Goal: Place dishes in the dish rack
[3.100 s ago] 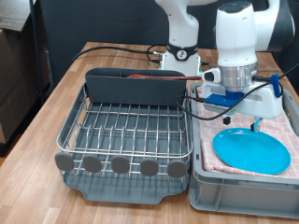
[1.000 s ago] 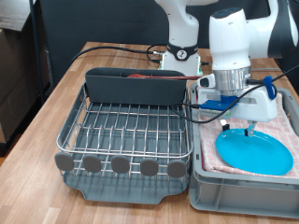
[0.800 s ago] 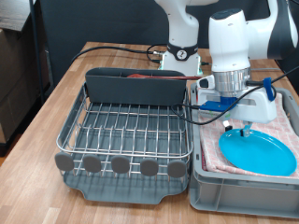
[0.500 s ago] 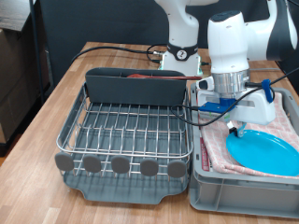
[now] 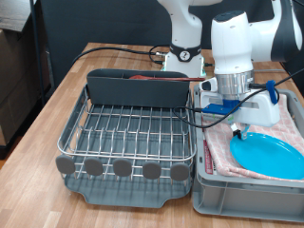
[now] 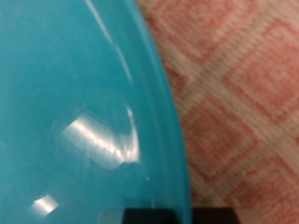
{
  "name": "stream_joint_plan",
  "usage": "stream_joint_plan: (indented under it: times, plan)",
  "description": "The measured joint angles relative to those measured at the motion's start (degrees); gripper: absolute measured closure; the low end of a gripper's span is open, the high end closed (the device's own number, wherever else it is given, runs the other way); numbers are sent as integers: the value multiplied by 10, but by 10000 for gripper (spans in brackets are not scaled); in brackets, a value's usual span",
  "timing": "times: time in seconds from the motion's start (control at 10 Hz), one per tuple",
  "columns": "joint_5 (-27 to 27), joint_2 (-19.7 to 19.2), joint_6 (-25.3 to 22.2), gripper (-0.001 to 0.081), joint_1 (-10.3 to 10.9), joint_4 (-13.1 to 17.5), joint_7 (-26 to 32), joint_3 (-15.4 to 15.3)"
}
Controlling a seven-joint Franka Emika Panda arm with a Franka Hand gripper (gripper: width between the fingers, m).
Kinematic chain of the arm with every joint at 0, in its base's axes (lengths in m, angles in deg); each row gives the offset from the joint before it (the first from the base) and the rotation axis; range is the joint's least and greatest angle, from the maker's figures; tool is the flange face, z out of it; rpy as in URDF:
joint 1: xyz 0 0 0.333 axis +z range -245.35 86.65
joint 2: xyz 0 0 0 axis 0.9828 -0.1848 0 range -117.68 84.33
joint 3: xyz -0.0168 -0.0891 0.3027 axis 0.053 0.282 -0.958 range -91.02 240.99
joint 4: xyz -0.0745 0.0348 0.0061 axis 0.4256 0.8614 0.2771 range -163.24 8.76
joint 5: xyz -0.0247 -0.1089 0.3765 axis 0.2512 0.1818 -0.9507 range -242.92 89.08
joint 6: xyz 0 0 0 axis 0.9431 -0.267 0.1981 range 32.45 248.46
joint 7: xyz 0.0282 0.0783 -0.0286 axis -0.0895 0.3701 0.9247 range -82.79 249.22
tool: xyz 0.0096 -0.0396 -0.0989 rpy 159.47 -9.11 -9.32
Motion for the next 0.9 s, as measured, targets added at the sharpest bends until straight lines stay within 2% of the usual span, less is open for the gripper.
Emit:
stream_joint_plan:
  times: [0.4,0.6,0.9]
  plan:
    - [129,19,-45,770,70,-4,-112,92]
    - [184,36,-67,770,94,-5,-158,125]
    - [295,68,-115,777,125,-5,-251,174]
